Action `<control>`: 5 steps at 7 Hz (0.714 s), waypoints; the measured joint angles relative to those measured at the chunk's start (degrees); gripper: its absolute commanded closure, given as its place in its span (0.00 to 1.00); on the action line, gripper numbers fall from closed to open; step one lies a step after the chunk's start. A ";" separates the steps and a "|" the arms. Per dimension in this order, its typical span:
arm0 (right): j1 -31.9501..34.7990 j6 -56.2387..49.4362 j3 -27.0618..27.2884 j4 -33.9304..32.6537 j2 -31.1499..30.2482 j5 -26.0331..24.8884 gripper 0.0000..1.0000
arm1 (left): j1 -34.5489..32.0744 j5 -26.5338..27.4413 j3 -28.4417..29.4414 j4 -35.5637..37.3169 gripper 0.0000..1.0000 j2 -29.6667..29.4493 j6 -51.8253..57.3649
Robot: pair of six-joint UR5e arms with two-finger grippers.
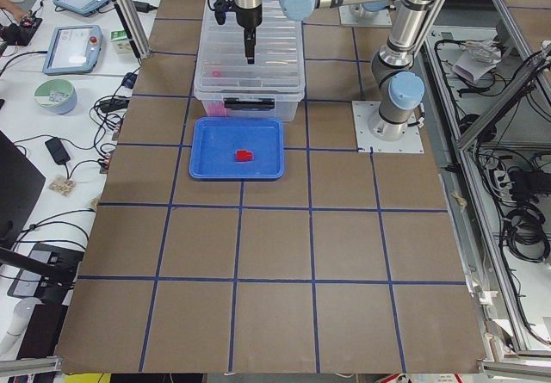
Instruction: Place red block in blue tray from box
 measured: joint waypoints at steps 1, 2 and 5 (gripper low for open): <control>0.66 0.19 -2.53 3.55 -0.21 -0.23 0.00 | -4.37 0.33 0.05 -0.09 0.00 0.60 -2.02; 1.30 0.31 -3.72 5.55 -0.57 -0.35 0.00 | -6.54 0.15 0.82 -0.49 0.00 1.10 -2.74; 2.34 0.41 -3.84 7.34 -1.49 -0.19 0.00 | -0.44 -2.75 4.90 -7.01 0.00 1.45 -2.01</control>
